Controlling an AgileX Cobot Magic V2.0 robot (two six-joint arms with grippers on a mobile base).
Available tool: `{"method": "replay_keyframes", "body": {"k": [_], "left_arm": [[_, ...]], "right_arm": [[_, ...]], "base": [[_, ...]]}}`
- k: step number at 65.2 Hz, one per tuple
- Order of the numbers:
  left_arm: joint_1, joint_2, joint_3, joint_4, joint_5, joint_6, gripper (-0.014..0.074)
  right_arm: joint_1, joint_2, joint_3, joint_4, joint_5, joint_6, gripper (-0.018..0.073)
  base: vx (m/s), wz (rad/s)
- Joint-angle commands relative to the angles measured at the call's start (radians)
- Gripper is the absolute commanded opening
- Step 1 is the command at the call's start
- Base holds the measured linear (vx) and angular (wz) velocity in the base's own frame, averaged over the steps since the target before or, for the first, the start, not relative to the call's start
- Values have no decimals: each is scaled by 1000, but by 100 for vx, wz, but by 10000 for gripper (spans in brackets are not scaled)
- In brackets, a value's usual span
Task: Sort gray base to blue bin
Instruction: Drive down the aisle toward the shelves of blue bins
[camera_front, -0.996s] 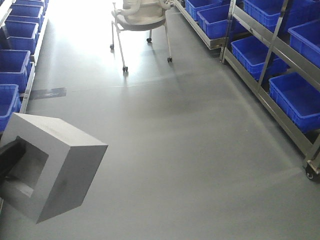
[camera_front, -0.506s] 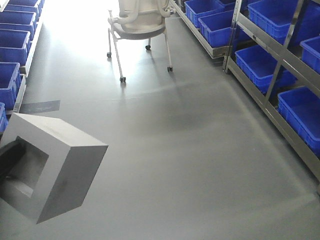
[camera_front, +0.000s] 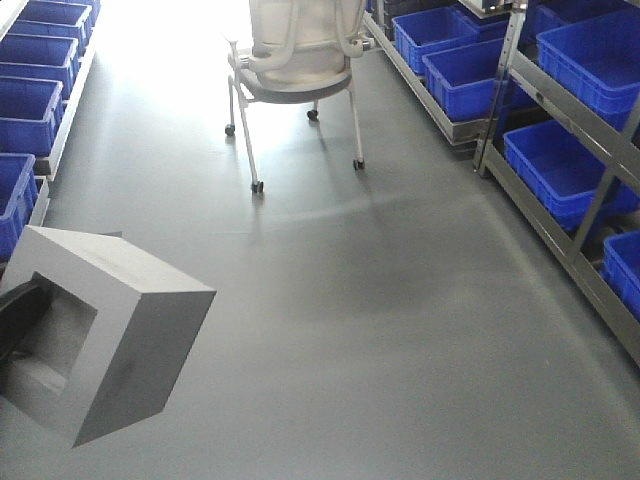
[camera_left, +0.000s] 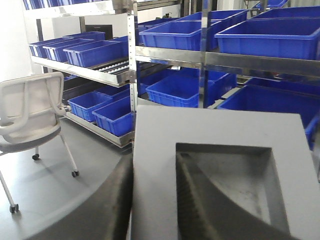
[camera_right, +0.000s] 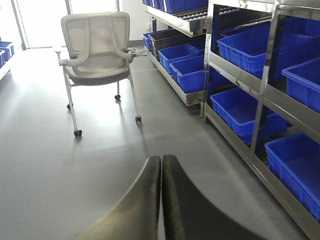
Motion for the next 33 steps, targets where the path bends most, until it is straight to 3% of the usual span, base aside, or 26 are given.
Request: {"method": "replay_keyframes", "body": {"k": [1, 33], "left_arm": [[-4, 1, -31, -5, -106, -12, -6], [-4, 1, -31, -5, -106, -12, -6]], "right_arm": [[0, 1, 0, -8, -75, -9, -5], [0, 1, 0, -8, -75, -9, -5]], "base": [[42, 8], [39, 7]]}}
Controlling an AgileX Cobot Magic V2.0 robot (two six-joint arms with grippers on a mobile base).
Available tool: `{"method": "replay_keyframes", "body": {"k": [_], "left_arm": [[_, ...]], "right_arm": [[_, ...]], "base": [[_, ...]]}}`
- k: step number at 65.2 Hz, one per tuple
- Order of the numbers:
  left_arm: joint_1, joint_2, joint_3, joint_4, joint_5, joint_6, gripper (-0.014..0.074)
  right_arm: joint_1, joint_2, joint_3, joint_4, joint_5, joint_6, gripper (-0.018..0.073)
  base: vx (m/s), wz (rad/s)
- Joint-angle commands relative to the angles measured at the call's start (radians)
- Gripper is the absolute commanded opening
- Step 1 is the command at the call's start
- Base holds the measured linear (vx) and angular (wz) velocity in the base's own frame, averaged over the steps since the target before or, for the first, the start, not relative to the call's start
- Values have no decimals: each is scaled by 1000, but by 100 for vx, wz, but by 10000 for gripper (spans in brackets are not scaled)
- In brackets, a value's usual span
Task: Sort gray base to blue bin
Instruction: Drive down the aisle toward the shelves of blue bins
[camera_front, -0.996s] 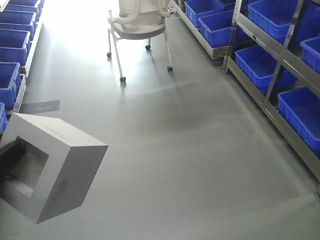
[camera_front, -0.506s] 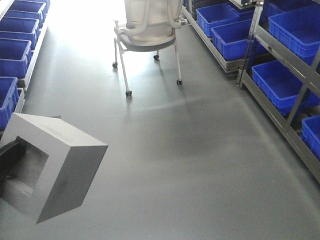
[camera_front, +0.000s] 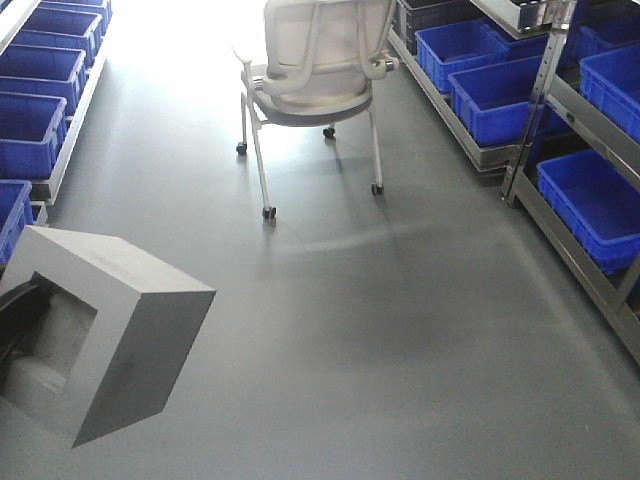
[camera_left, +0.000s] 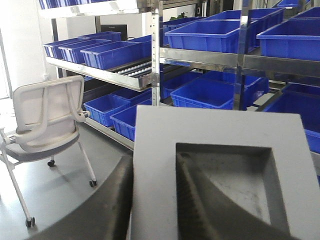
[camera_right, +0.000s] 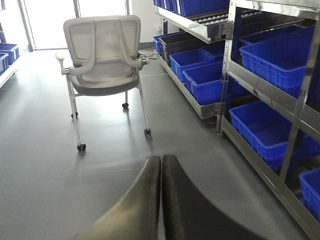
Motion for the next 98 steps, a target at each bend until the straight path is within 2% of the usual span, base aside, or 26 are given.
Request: {"method": "replay_keyframes", "body": {"k": [1, 98], "left_arm": [[-4, 1, -31, -5, -106, -12, -6], [-4, 1, -31, -5, -106, -12, -6]], "right_arm": [[0, 1, 0, -8, -75, -9, -5], [0, 1, 0, -8, -75, -9, -5]], "base": [[37, 5], [36, 6]]}}
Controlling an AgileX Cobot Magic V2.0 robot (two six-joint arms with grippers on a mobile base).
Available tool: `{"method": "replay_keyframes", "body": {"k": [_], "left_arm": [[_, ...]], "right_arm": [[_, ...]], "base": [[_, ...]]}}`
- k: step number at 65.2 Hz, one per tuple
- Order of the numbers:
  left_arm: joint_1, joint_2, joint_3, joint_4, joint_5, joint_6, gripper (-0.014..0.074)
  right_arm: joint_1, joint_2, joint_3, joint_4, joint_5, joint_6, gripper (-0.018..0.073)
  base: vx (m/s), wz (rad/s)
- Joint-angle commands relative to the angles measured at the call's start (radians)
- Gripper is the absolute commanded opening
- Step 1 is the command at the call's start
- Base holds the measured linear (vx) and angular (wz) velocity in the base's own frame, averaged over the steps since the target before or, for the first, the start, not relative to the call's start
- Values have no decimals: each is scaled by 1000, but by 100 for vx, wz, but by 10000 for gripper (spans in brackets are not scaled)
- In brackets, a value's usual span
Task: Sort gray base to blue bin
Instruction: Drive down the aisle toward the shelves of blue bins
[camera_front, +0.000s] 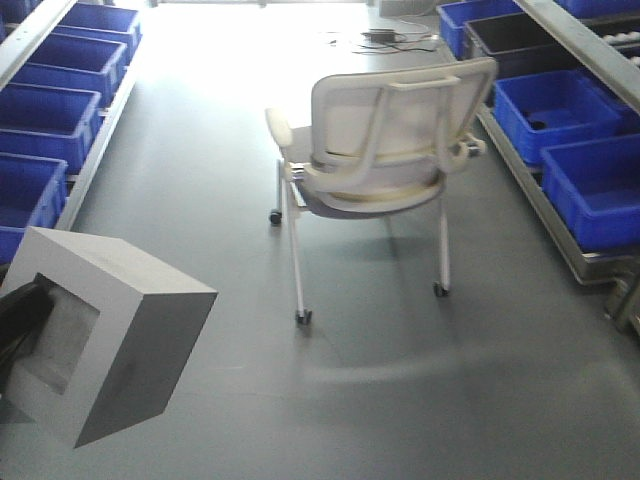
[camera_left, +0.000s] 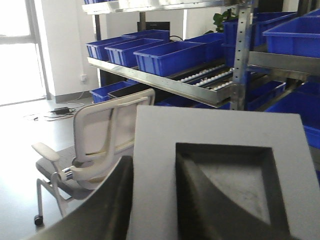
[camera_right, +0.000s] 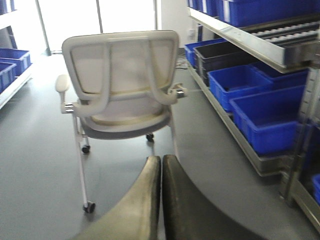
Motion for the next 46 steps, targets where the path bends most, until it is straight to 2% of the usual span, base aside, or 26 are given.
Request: {"method": "replay_keyframes", "body": {"k": [1, 16, 46], "left_arm": [[-4, 0, -31, -5, -106, -12, -6], [-4, 0, -31, -5, -106, -12, -6], [-4, 0, -31, -5, -106, -12, -6]], "right_arm": [[0, 1, 0, -8, -75, -9, -5], [0, 1, 0, -8, -75, -9, -5], [0, 1, 0, -8, -75, -9, -5]], "base": [[30, 38], [28, 55], [20, 76]]}}
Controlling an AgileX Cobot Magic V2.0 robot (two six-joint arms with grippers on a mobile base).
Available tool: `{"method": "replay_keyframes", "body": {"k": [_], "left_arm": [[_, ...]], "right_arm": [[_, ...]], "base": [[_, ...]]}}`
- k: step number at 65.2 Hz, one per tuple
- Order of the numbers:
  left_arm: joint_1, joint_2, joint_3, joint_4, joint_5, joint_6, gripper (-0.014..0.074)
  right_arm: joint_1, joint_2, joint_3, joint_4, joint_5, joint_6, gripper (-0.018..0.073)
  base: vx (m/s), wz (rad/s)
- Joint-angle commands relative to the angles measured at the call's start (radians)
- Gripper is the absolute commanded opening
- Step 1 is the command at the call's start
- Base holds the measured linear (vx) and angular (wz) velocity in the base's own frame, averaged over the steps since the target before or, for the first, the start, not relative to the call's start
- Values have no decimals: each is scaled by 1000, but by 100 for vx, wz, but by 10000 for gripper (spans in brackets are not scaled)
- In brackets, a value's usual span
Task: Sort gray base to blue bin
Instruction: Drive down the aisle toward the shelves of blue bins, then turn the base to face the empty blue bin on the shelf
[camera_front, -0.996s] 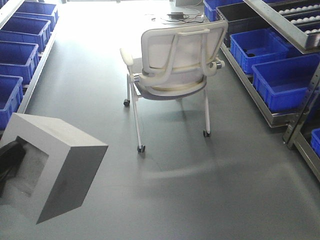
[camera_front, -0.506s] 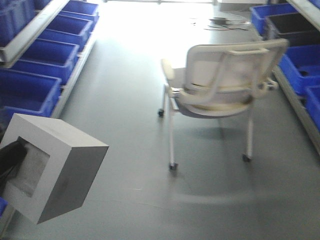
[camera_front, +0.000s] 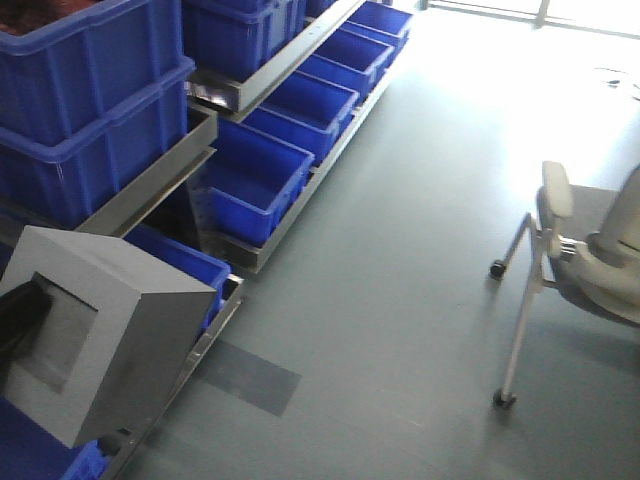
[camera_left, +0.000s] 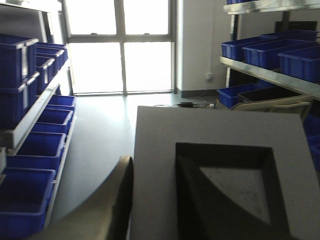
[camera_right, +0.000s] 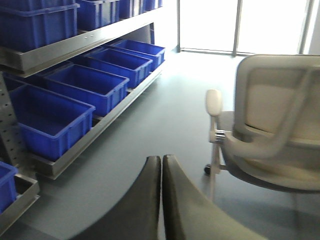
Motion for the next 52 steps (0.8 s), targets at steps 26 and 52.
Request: {"method": "replay_keyframes", "body": {"k": [26, 52], "left_arm": [[-4, 0, -31, -5, -106, -12, -6], [-4, 0, -31, -5, -106, -12, -6]], "right_arm": [[0, 1, 0, -8, -75, -9, -5], [0, 1, 0, -8, -75, -9, -5]], "base": [[17, 71], [18, 75]]}}
